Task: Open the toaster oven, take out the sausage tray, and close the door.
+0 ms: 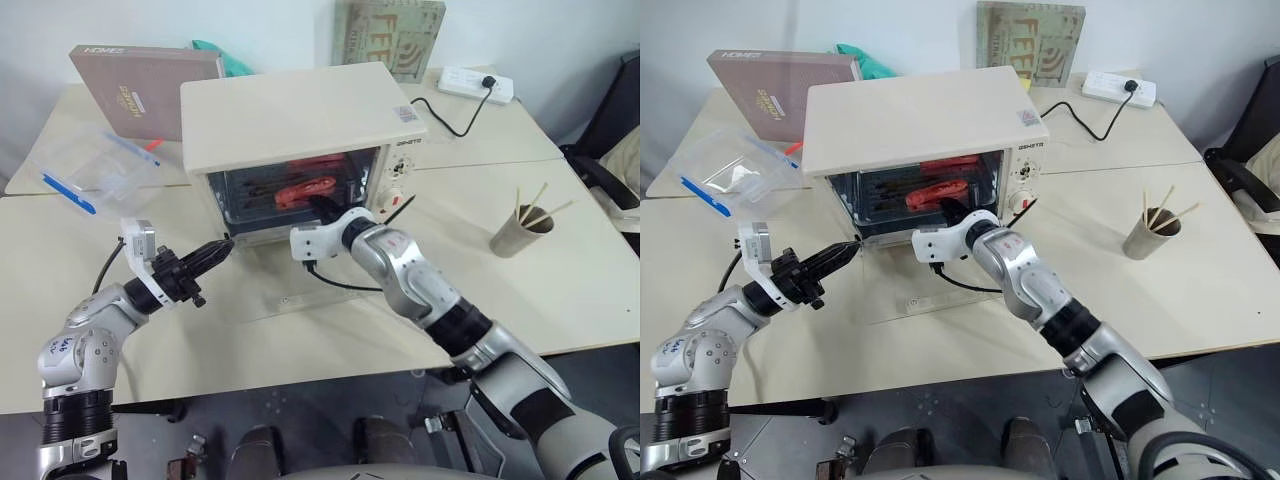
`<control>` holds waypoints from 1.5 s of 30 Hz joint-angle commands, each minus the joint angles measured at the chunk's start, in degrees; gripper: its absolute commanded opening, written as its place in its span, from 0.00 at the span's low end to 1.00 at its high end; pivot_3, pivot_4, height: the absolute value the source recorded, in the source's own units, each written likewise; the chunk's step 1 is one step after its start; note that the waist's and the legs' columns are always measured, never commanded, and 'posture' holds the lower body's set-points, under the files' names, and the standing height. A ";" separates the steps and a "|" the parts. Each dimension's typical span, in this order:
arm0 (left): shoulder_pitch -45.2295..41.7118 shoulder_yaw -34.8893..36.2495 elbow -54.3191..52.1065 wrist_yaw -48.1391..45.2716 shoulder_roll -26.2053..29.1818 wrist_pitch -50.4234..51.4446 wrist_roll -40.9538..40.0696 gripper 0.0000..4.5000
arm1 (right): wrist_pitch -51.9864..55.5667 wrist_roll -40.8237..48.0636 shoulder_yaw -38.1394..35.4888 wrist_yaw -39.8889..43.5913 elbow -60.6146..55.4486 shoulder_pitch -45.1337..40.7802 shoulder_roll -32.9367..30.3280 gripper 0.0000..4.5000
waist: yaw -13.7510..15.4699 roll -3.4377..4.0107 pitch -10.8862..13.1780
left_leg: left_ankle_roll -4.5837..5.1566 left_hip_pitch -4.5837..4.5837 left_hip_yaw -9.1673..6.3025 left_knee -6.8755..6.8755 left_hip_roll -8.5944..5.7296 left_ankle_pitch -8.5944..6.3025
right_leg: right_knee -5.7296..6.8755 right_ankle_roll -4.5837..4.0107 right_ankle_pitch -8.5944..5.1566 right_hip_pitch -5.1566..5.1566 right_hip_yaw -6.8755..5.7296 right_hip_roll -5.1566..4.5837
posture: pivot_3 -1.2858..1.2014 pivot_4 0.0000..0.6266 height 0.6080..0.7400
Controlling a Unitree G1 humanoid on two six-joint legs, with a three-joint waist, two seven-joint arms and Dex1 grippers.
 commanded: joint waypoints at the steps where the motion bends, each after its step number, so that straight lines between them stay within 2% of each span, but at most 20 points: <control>1: -0.04 2.94 -1.08 2.05 1.70 4.41 -3.47 0.00 | -0.73 -2.00 -0.78 3.18 -8.08 3.63 -1.78 0.00 | 0.10 0.00 0.00 | 0.00 0.00 0.00 0.01 0.00 0.00 | -0.01 0.00 0.00 0.00 0.00 0.00 | 0.52 0.24 1.00; 2: -0.05 3.61 -1.13 2.24 2.02 5.25 -4.17 0.00 | -0.71 -2.35 -0.97 3.65 -9.37 4.62 -2.08 0.00 | 0.12 0.00 0.00 | 0.00 0.00 0.00 0.01 0.01 0.00 | 0.00 0.00 0.00 0.00 0.00 0.00 | 0.52 0.24 1.00; 5: -0.07 6.54 -0.51 2.55 3.89 9.78 -7.72 0.12 | -1.05 -3.37 -1.68 4.85 -13.38 8.16 -3.42 0.00 | 0.13 0.00 0.00 | 0.00 0.00 0.00 0.02 0.01 0.00 | -0.01 0.00 0.00 0.00 0.00 0.00 | 0.52 0.24 1.00; 19: 0.51 10.34 -1.13 4.83 4.93 14.22 -12.06 0.99 | -4.72 -5.67 -6.59 6.11 -22.55 15.84 -7.36 0.00 | 1.64 -0.02 -0.01 | -0.01 0.00 0.01 0.05 0.00 -0.01 | -0.06 0.00 0.00 0.03 0.01 0.00 | 0.52 0.24 1.00; 38: -1.69 8.52 0.54 7.96 3.94 15.52 -11.69 0.99 | -8.89 -5.98 -11.86 7.98 -30.53 23.80 -9.22 0.00 | 1.63 -0.02 -0.01 | -0.01 0.00 0.03 0.08 0.00 -0.02 | -0.09 -0.01 0.00 0.04 0.01 0.01 | 0.52 0.24 1.00; 45: -1.78 8.22 0.68 8.97 4.64 20.08 -13.24 0.99 | -10.10 -6.38 -14.11 7.13 -33.87 27.33 -9.88 0.00 | 1.66 -0.03 -0.01 | -0.01 0.00 0.03 0.08 0.00 -0.02 | -0.09 -0.01 0.00 0.04 0.01 0.01 | 0.52 0.24 1.00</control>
